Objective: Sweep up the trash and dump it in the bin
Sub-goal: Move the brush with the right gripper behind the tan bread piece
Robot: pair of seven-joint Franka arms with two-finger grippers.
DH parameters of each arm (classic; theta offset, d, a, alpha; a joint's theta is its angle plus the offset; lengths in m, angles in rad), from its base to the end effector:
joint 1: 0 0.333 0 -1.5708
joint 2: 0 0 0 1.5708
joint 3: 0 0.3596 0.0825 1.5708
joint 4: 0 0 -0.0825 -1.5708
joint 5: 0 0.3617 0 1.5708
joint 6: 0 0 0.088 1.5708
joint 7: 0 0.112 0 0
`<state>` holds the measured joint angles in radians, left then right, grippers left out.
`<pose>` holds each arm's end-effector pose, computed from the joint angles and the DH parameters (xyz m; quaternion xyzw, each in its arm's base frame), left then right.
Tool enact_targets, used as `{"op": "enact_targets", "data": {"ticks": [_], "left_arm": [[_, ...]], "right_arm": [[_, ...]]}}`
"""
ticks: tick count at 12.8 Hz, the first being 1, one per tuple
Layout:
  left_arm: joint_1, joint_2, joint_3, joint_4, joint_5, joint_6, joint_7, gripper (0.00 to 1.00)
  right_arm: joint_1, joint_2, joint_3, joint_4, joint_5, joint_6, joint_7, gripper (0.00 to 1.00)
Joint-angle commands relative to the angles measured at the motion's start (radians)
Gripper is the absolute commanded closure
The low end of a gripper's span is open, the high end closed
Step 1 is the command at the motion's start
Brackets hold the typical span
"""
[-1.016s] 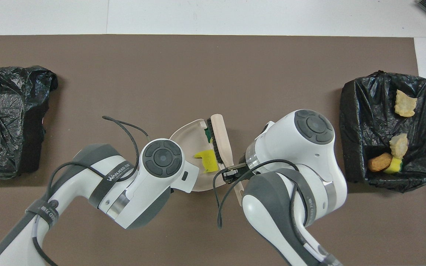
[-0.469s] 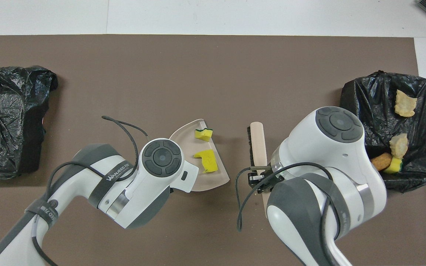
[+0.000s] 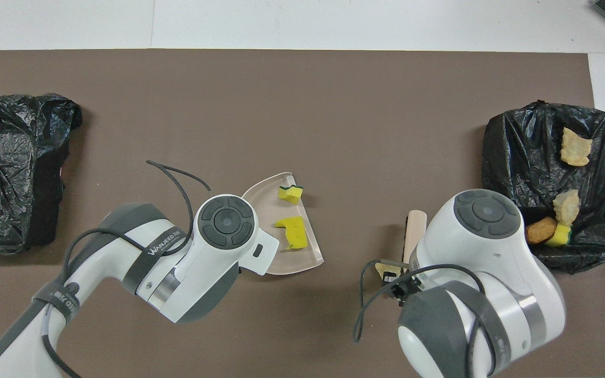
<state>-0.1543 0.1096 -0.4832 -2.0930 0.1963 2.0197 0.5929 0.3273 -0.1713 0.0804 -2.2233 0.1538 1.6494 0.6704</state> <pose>0.4347 -0.2999 0.4151 -0.7820 0.6148 0.0821 0.0609 0.3755 0.1812 0.4702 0.9659 -0.1510 -0.2057 0.0446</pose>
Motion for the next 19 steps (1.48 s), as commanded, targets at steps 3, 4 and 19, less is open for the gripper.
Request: {"op": "enact_targets", "data": {"ticks": [3,4,19], "left_arm": [[0.003,-0.039,-0.003,-0.039,0.011,0.022,0.091,1.0],[-0.002,-0.044,-0.003,-0.041,0.011,0.016,0.097,1.0],[-0.001,-0.087,-0.012,-0.11,0.003,0.037,0.097,1.0]], "right_arm": [[0.079,-0.282,0.013,-0.321,-0.002,0.093,0.138,1.0],[0.119,-0.316,0.013,-0.384,0.021,0.131,0.162,1.0],[0.243,0.163,0.021,-0.03,0.243,0.464,-0.291,1.0]]}}
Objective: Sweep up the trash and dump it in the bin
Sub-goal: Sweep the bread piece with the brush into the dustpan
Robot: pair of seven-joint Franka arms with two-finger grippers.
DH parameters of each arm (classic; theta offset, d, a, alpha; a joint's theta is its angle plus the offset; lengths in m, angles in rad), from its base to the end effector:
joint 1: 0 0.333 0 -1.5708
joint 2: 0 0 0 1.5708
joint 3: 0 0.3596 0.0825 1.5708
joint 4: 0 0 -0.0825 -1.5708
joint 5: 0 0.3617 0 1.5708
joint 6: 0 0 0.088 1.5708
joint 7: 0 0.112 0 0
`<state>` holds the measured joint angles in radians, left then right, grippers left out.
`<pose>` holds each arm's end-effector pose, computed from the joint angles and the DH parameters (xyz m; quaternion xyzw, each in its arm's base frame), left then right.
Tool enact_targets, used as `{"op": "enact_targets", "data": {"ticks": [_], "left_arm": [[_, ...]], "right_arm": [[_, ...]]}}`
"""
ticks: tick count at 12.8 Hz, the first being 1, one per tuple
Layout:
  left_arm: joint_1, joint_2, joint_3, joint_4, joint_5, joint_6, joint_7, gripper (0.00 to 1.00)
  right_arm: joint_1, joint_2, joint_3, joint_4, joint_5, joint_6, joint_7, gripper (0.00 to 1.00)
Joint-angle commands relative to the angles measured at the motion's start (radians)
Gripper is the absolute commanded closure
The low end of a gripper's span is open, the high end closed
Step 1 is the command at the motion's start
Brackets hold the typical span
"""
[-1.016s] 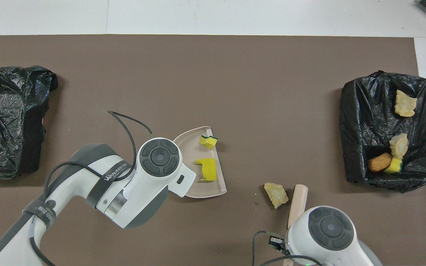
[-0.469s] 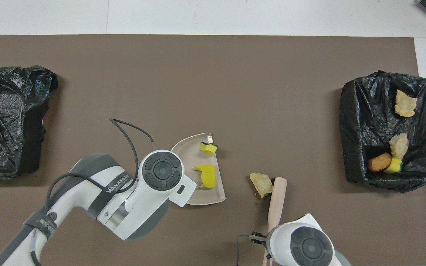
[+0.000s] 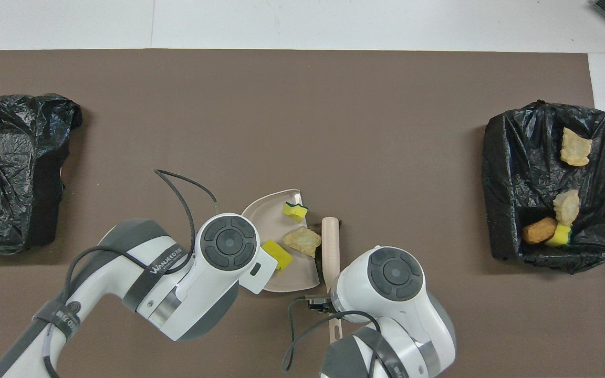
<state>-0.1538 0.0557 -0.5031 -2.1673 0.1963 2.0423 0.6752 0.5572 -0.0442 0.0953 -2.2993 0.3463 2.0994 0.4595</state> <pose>0.4097 -0.2981 0.4116 -0.7478 0.6547 0.0863 0.0690 0.3629 0.3000 0.4091 -0.9873 0.0033 0.1386 0.0781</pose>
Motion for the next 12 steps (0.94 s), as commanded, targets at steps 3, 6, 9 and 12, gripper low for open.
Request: {"op": "enact_targets", "data": {"ticks": [3,6,9,12], "left_arm": [[-0.001,-0.033,0.009,-0.037,0.003,0.013,0.017,1.0],[0.005,-0.03,0.017,-0.035,0.003,0.016,0.03,1.0],[0.016,-0.022,0.024,-0.022,0.003,0.015,0.105,1.0],[0.017,-0.004,0.044,0.009,0.003,0.006,0.142,1.0]], "right_arm": [[0.07,0.059,0.006,0.08,0.081,0.06,-0.117,1.0],[0.055,0.014,0.0,0.09,0.065,-0.082,-0.146,1.0],[-0.025,-0.068,-0.006,0.089,0.048,-0.261,-0.197,1.0],[-0.062,-0.143,-0.008,0.089,-0.087,-0.386,-0.197,1.0]]}}
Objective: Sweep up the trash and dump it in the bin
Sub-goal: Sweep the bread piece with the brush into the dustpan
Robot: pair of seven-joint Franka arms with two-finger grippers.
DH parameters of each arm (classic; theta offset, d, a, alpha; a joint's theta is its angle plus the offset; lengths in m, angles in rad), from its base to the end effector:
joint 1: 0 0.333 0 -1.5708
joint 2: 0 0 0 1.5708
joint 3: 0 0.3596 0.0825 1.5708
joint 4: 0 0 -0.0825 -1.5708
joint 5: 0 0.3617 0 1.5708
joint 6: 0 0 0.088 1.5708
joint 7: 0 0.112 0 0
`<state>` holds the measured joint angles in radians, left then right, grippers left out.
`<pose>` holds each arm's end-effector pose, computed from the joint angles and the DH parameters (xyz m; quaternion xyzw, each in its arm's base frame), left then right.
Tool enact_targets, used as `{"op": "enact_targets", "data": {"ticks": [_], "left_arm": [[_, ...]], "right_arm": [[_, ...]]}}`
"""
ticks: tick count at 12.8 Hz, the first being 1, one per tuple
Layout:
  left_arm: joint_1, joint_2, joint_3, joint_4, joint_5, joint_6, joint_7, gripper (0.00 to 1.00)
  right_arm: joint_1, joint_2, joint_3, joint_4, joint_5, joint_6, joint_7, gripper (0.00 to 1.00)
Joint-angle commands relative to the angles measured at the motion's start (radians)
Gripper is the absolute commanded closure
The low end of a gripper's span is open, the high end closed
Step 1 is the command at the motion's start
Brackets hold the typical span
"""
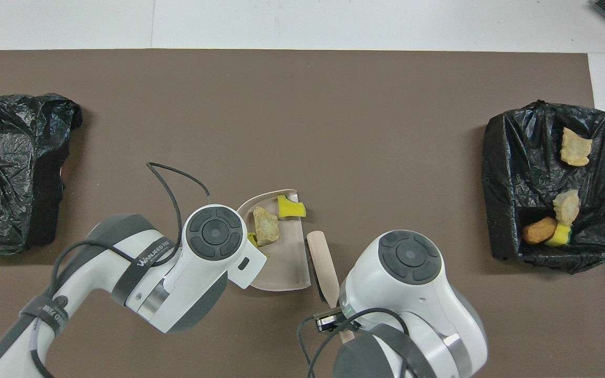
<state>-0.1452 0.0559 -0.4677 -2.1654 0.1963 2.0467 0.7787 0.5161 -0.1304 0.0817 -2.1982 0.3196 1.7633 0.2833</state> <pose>0.4233 -0.2807 0.4121 -0.7280 0.6768 0.0887 0.0634 0.3507 0.2756 0.4707 -0.9731 -0.0987 0.1970 0.0670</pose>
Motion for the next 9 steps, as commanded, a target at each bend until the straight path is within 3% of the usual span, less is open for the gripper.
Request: {"op": "enact_targets", "data": {"ticks": [1,5,9], "left_arm": [[0.009,-0.007,0.038,0.009,0.003,0.0,0.054,1.0],[0.007,-0.016,0.098,0.038,0.002,0.004,0.131,1.0],[0.006,-0.025,0.1,0.01,0.002,0.009,0.126,1.0]], "right_arm": [[-0.036,-0.081,0.006,-0.011,-0.079,-0.07,-0.022,1.0],[-0.047,-0.139,0.017,-0.034,-0.137,-0.087,-0.024,1.0],[-0.042,-0.135,0.02,-0.067,-0.14,-0.042,-0.026,1.0]]}}
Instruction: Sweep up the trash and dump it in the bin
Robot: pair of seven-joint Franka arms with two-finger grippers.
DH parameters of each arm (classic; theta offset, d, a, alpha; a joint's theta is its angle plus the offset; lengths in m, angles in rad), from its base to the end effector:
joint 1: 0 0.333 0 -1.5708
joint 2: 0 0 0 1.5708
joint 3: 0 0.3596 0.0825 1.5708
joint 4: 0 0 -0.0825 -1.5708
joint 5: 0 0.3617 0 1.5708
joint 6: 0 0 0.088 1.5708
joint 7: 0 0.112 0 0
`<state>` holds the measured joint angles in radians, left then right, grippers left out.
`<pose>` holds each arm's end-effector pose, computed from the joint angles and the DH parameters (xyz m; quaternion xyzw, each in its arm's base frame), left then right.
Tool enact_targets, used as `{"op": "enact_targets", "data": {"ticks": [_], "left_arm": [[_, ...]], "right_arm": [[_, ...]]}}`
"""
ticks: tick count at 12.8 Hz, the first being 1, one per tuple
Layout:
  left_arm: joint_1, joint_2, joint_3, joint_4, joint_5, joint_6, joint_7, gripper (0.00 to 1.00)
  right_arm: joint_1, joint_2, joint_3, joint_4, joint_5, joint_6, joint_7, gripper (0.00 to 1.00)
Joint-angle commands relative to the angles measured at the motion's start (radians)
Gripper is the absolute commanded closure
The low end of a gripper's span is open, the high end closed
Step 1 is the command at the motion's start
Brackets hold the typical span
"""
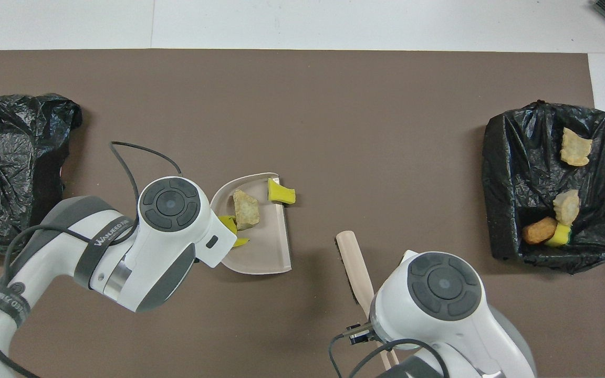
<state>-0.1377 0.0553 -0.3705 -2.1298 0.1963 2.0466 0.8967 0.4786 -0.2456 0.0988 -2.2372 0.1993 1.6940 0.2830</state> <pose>0.4586 -0.2398 0.4260 -0.7255 0.6810 0.0795 0.0597 0.3302 0.2421 0.4974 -0.9787 -0.1148 0.1693 0.0150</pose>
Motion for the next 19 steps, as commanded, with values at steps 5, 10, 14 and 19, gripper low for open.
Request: {"op": "enact_targets", "data": {"ticks": [5,10,14,19], "left_arm": [[-0.013,-0.031,0.001,-0.065,0.002,0.033,0.004,1.0],[-0.028,-0.022,-0.001,-0.068,0.002,0.032,-0.002,1.0],[-0.03,-0.022,-0.001,-0.07,0.002,0.032,-0.002,1.0],[-0.028,-0.023,-0.001,-0.071,0.002,0.032,-0.002,1.0]], "right_arm": [[0.067,0.046,0.002,-0.05,-0.018,0.168,0.033,1.0],[0.1,0.127,-0.001,-0.021,-0.02,0.271,0.097,1.0],[0.091,0.345,-0.002,0.15,-0.08,0.346,0.113,1.0],[0.106,0.473,0.002,0.315,-0.022,0.366,0.16,1.0]]}}
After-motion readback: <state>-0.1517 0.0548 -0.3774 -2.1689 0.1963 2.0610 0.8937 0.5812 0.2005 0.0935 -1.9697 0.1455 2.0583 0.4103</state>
